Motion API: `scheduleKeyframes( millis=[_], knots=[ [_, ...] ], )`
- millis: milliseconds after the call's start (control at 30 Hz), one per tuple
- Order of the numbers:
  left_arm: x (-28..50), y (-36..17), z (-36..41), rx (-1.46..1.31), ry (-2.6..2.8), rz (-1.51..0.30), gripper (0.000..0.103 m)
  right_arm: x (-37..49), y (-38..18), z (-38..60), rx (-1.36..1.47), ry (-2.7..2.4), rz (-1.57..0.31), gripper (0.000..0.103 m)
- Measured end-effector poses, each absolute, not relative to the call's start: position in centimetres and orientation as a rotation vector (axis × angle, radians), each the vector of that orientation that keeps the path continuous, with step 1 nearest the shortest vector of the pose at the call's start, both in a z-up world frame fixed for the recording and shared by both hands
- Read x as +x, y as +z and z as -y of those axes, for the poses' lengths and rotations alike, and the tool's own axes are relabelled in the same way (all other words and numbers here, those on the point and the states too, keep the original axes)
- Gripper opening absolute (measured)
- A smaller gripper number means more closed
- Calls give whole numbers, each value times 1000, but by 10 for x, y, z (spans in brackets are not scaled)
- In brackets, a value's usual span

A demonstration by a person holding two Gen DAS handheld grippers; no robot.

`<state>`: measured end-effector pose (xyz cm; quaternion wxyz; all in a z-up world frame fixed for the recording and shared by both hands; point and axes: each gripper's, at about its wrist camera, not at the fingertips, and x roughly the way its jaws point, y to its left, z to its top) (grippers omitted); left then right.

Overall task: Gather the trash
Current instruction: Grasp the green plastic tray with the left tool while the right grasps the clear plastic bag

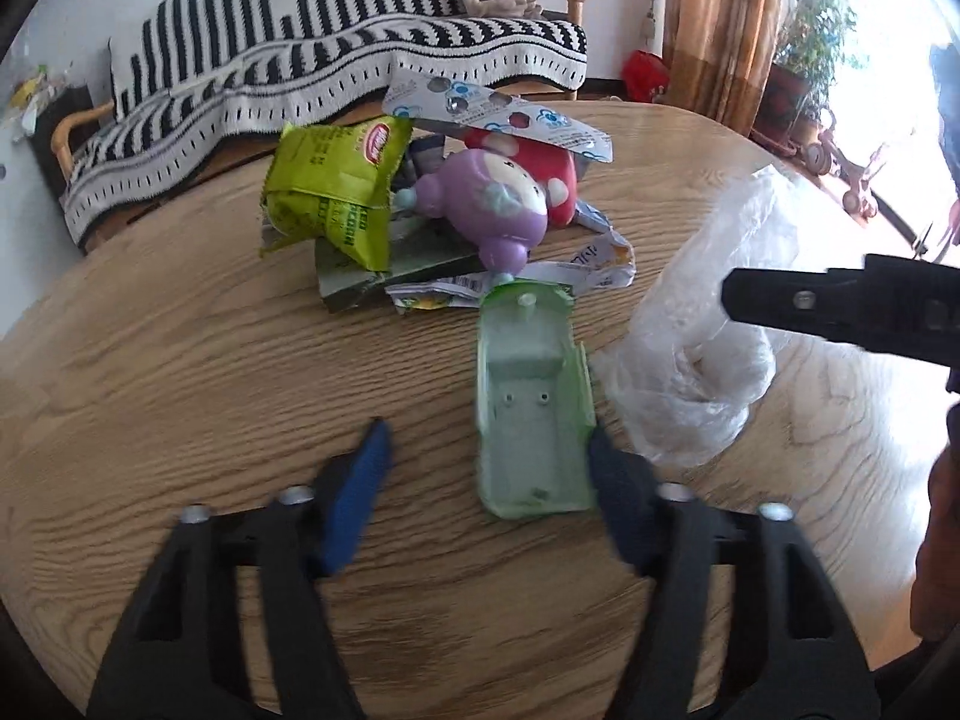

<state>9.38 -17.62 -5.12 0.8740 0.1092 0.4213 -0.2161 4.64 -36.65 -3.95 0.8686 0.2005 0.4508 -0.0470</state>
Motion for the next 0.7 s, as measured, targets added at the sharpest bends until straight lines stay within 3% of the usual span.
scheduleKeyframes(
  millis=[67,200,267,333,400,700],
  knots=[
    [95,-50,171,218,-456,-874,38,52,-45,363,408,-102,-957,71],
    [96,-49,164,190,-458,-884,37,58,-52,353,333,-128,-987,65],
    [96,-48,162,177,-455,-891,37,57,-52,346,273,-143,-996,43],
    [94,-47,160,170,-448,-894,37,54,-51,343,259,-118,-995,29],
    [92,-43,160,163,-445,-889,36,50,-48,342,237,-117,-987,24],
    [70,-22,185,142,-487,-849,35,-7,-12,376,229,-133,-882,23]
  ],
)
